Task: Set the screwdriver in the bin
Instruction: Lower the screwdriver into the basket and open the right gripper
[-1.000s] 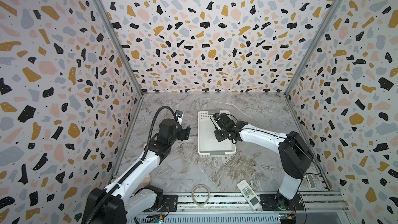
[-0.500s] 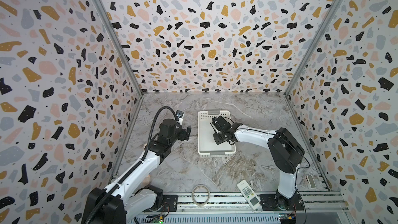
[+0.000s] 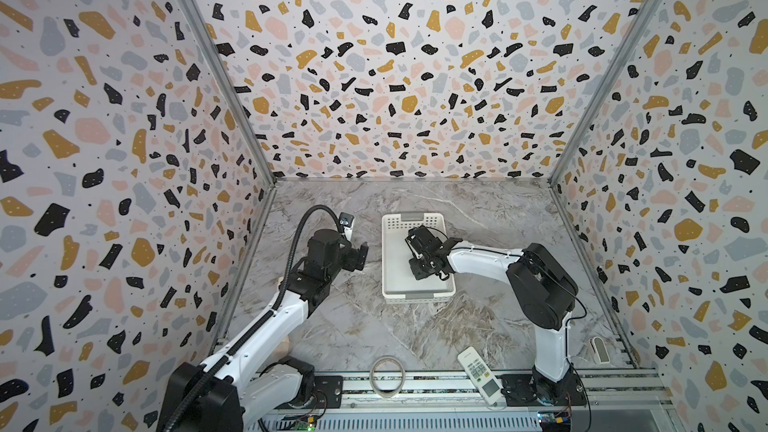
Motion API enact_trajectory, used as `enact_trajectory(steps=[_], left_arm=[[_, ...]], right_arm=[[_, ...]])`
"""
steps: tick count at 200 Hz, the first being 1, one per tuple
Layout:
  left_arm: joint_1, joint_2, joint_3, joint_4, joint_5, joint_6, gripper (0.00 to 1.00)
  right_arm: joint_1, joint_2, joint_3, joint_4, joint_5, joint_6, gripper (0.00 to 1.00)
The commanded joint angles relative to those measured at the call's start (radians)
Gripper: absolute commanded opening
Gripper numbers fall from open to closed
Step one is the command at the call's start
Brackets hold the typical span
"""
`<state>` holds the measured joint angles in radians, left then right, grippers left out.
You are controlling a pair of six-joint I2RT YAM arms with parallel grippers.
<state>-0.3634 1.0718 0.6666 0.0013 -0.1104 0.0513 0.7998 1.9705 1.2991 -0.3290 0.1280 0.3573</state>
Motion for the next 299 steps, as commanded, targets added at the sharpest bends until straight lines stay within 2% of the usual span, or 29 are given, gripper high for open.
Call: enact_trajectory(steps=[1, 89, 157, 228, 299], left_arm=[[-0.005, -0.009, 0.019, 0.025, -0.008, -0.005, 0.95], [-0.006, -0.002, 0.027, 0.025, 0.004, -0.012, 0.96], [-0.006, -0.007, 0.029, 0.024, 0.009, -0.009, 0.99], [-0.006, -0.015, 0.023, 0.026, -0.01, -0.008, 1.0], [-0.006, -0.003, 0.024, 0.026, -0.011, -0.007, 1.0]], right_arm=[[0.003, 0.004, 0.027, -0.003, 0.02, 0.017, 0.2], [0.004, 0.006, 0.006, -0.002, 0.036, 0.04, 0.24], [0.005, -0.004, 0.01, -0.013, 0.045, 0.025, 0.31], [0.005, -0.027, 0.053, -0.053, 0.079, -0.01, 0.42], [0.006, -0.118, 0.081, -0.085, 0.066, -0.016, 0.62]])
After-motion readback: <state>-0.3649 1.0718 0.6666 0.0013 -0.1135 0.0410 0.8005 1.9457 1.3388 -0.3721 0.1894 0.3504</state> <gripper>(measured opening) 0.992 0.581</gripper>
